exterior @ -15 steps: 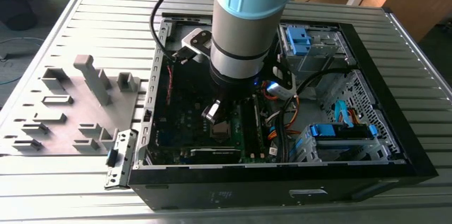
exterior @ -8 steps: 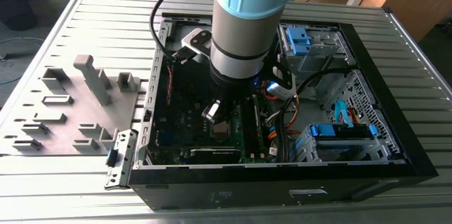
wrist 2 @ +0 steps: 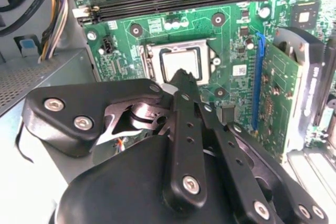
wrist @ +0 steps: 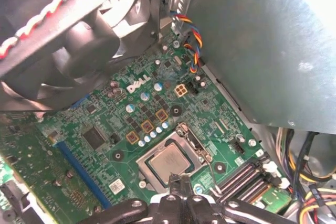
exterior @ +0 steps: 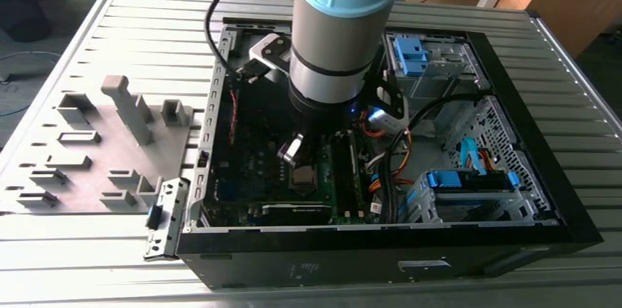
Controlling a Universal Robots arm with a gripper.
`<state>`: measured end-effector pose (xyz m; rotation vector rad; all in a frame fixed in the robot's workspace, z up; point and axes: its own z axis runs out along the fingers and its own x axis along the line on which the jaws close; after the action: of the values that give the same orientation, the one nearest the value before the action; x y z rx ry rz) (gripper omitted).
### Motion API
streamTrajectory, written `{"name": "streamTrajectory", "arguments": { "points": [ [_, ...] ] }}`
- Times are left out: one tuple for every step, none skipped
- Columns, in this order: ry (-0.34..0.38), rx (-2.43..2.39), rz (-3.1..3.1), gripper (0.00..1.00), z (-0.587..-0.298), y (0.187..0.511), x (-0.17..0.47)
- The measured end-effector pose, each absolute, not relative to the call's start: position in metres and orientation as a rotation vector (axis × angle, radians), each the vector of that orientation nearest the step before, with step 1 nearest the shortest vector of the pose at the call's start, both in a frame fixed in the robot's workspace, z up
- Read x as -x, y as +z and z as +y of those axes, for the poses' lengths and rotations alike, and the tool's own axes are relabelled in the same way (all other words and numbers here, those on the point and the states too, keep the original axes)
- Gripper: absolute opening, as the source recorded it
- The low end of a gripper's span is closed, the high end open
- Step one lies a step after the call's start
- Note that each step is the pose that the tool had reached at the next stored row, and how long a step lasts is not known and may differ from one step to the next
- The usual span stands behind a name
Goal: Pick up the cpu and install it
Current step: 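Install the first cpu locking lever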
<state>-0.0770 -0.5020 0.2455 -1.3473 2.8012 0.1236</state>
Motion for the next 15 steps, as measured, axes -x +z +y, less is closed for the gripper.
{"name": "streamTrajectory", "arguments": {
  "points": [
    [0.124, 1.347, 2.801, 0.11, -0.502, 0.247, 0.077],
    [0.124, 1.347, 2.801, 0.11, -0.502, 0.249, 0.077],
    [0.124, 1.347, 2.801, 0.11, -0.502, 0.25, 0.077],
    [0.124, 1.347, 2.801, 0.11, -0.502, 0.252, 0.077],
    [0.124, 1.347, 2.801, 0.11, -0.502, 0.253, 0.077],
    [0.124, 1.347, 2.801, 0.11, -0.502, 0.255, 0.077],
    [0.125, 1.347, 2.801, 0.11, -0.502, 0.258, 0.077],
    [0.125, 1.347, 2.801, 0.11, -0.502, 0.26, 0.077],
    [0.125, 1.347, 2.801, 0.11, -0.502, 0.262, 0.077],
    [0.125, 1.347, 2.8, 0.11, -0.502, 0.264, 0.077],
    [0.125, 1.347, 2.8, 0.11, -0.502, 0.264, 0.077],
    [0.126, 1.347, 2.8, 0.11, -0.502, 0.264, 0.077],
    [0.126, 1.347, 2.8, 0.11, -0.502, 0.264, 0.077],
    [0.126, 1.347, 2.8, 0.11, -0.501, 0.264, 0.077],
    [0.125, 1.347, 2.8, 0.11, -0.501, 0.265, 0.077]
  ]
}}
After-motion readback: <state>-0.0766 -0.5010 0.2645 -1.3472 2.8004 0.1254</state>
